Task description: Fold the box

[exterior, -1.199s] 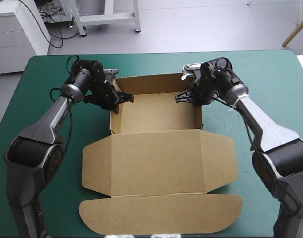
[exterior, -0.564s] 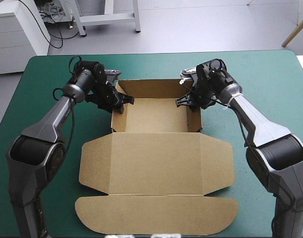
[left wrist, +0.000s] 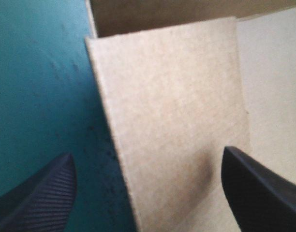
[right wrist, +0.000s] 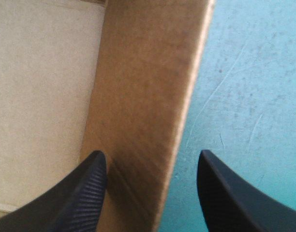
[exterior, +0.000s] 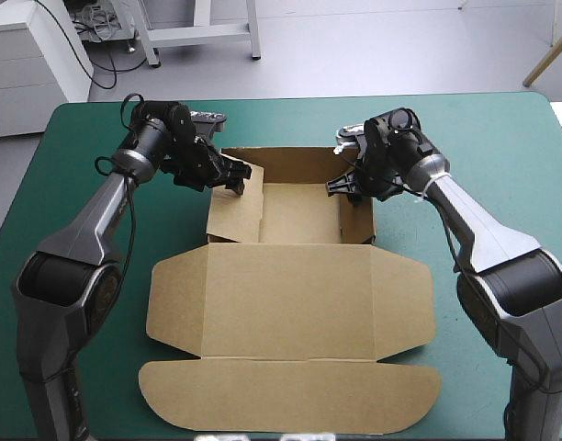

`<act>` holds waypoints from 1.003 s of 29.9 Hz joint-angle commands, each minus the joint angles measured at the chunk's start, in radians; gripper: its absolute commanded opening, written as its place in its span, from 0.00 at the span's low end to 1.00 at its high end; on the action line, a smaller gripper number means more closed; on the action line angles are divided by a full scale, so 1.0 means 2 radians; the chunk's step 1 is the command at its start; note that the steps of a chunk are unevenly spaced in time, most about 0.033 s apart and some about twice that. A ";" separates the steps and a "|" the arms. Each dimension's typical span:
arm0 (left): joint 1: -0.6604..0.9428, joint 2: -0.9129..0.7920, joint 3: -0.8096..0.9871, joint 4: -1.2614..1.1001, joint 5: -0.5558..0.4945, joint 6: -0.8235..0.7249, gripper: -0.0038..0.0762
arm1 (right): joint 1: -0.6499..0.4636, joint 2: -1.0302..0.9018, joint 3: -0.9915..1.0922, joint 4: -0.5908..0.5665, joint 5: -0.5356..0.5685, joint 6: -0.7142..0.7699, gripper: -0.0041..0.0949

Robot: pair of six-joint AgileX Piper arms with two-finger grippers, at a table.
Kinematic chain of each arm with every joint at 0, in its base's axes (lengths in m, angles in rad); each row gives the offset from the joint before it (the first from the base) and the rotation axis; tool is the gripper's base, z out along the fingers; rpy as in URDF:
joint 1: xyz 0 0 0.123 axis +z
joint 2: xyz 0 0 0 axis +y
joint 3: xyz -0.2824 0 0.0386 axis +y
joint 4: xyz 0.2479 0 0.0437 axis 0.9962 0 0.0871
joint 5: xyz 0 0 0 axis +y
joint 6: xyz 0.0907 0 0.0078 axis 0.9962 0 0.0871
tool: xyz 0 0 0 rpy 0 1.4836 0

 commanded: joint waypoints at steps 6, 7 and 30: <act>-0.001 -0.028 -0.054 -0.011 0.030 0.001 0.78 | -0.002 -0.044 -0.021 -0.002 -0.004 0.002 0.57; -0.001 -0.028 -0.063 -0.011 0.030 0.001 0.78 | -0.002 -0.045 -0.023 -0.005 -0.004 0.001 0.57; -0.001 -0.189 -0.145 -0.023 0.031 0.047 0.04 | -0.003 -0.114 -0.059 -0.015 -0.004 0.023 0.57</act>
